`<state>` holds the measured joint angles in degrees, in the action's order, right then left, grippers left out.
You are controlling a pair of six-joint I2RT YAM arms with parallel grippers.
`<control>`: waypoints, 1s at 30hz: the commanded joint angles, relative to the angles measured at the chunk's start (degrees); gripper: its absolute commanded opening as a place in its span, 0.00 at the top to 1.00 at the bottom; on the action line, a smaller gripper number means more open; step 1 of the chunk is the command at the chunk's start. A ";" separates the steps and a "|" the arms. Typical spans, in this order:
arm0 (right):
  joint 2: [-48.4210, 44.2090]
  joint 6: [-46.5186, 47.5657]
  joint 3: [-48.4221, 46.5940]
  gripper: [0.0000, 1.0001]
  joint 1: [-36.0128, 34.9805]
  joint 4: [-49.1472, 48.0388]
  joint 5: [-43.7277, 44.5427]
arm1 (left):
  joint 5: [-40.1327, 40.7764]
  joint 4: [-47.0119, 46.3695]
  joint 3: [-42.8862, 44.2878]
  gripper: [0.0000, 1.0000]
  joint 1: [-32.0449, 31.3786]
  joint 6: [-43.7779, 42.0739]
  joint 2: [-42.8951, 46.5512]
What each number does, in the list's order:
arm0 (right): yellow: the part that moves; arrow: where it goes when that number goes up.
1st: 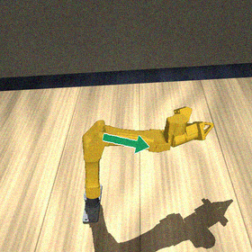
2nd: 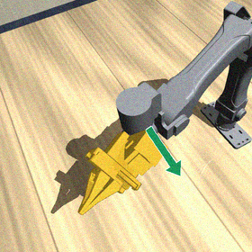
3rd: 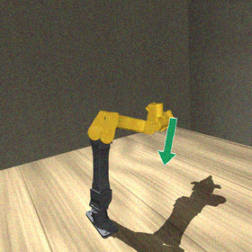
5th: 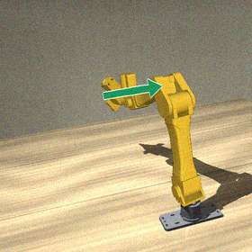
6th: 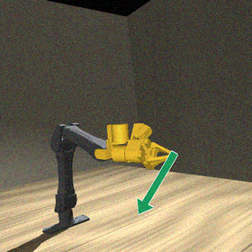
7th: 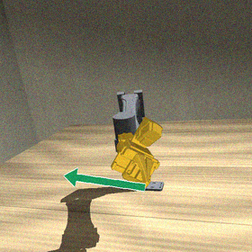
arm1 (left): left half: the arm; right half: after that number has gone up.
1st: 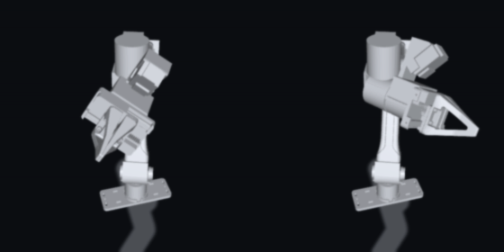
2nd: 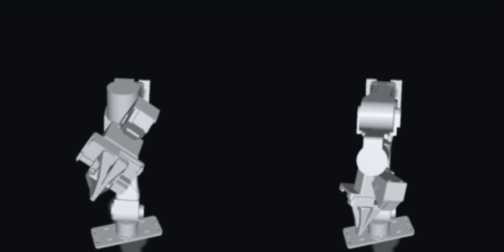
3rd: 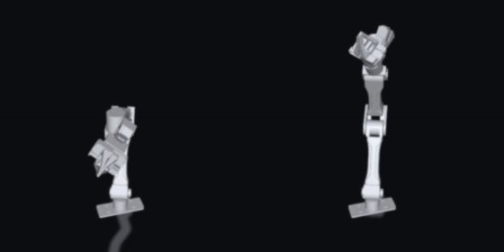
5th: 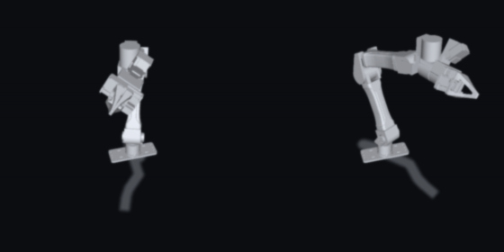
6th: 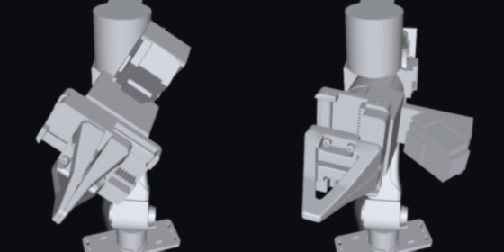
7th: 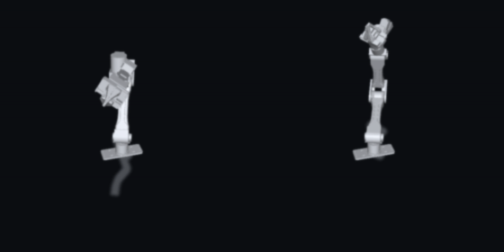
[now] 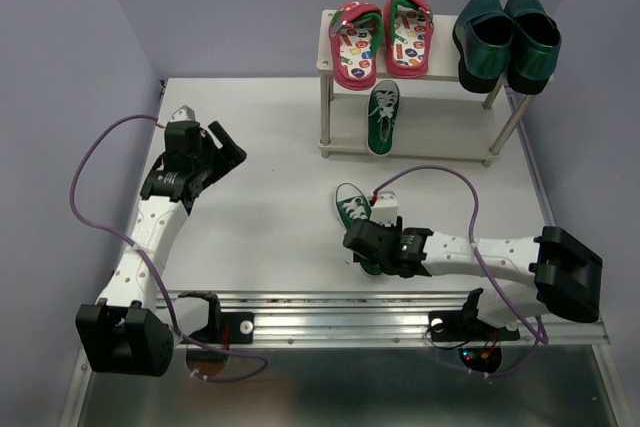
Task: Place and organize the shoes onto the shoe shelf
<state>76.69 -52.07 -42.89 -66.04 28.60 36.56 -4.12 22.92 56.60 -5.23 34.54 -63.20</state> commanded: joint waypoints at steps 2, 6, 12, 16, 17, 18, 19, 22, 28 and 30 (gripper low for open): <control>2.68 -2.59 -1.85 0.37 -0.14 -3.72 2.12 | -0.80 -1.82 -0.61 0.15 0.14 -0.36 0.45; 4.00 -4.79 -0.53 0.51 -0.14 -4.78 0.54 | -1.06 -2.17 -0.35 0.15 0.14 -0.36 0.18; 3.12 -5.93 0.36 0.99 -0.14 -4.87 1.50 | -1.59 -2.35 0.26 0.15 0.14 -0.62 -0.70; -1.88 -5.76 0.79 0.99 -0.14 -1.90 4.48 | -1.68 -2.35 0.71 0.15 0.14 -0.62 -0.70; -3.37 -5.76 0.97 0.99 0.64 -0.92 5.62 | -1.59 -2.35 0.71 0.15 0.14 -0.62 -0.61; -6.43 -5.76 1.06 0.99 0.65 0.13 6.15 | -1.68 -2.44 0.62 0.15 0.14 -0.71 -0.61; -8.11 -5.76 1.15 0.99 1.17 2.23 7.20 | -1.77 -2.53 0.71 0.15 0.14 -0.79 -0.70; -14.27 -6.02 0.80 0.99 1.70 7.23 8.79 | -2.03 -2.79 0.53 0.15 0.14 -0.79 -0.79; -21.13 -11.72 -2.10 0.99 2.23 20.07 13.79 | -2.91 -3.67 0.18 0.15 0.05 -0.44 -0.96; -22.19 -12.78 -2.37 0.99 2.23 21.84 14.94 | -3.00 -3.93 0.27 0.15 0.14 -0.44 -1.05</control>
<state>56.84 -60.42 -41.76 -64.14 43.11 42.94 -6.09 21.80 56.60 -5.23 34.52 -64.45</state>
